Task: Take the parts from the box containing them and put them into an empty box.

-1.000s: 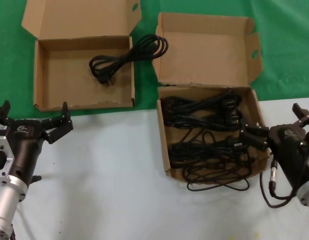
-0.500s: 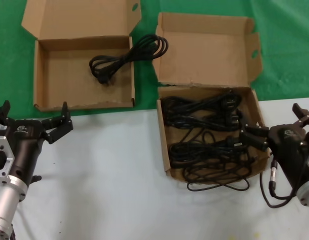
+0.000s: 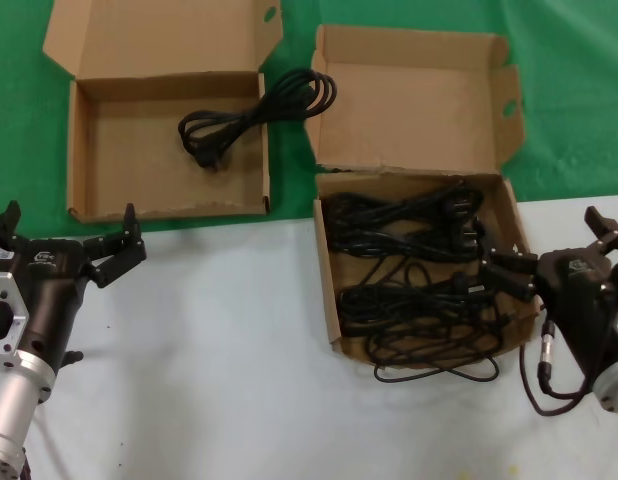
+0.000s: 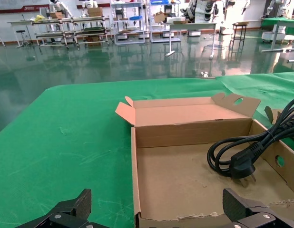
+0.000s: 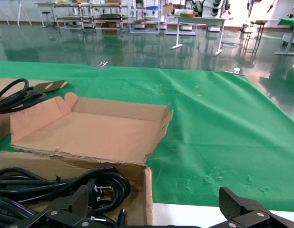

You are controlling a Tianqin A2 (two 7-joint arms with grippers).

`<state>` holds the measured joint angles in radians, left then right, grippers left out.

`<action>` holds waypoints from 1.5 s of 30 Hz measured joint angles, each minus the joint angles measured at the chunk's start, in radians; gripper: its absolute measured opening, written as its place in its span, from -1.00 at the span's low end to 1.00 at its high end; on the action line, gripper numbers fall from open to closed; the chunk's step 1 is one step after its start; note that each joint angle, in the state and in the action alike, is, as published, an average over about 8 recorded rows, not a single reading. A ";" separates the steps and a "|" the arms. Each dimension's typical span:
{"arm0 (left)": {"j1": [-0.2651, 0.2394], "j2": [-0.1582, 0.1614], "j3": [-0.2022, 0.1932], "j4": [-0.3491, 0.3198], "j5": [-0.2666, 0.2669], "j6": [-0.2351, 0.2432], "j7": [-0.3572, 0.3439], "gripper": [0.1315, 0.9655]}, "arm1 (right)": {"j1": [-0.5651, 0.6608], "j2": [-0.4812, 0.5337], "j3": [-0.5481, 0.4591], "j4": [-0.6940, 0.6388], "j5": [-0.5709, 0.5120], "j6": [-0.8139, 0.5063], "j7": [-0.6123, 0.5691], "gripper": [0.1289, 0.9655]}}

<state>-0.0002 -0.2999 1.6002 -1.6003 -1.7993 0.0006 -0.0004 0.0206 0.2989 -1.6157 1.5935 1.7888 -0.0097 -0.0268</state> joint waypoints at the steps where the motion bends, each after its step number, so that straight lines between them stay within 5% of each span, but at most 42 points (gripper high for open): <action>1: 0.000 0.000 0.000 0.000 0.000 0.000 0.000 1.00 | 0.000 0.000 0.000 0.000 0.000 0.000 0.000 1.00; 45: 0.000 0.000 0.000 0.000 0.000 0.000 0.000 1.00 | 0.000 0.000 0.000 0.000 0.000 0.000 0.000 1.00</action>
<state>-0.0002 -0.2999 1.6002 -1.6003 -1.7993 0.0006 -0.0004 0.0206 0.2989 -1.6157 1.5935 1.7888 -0.0097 -0.0268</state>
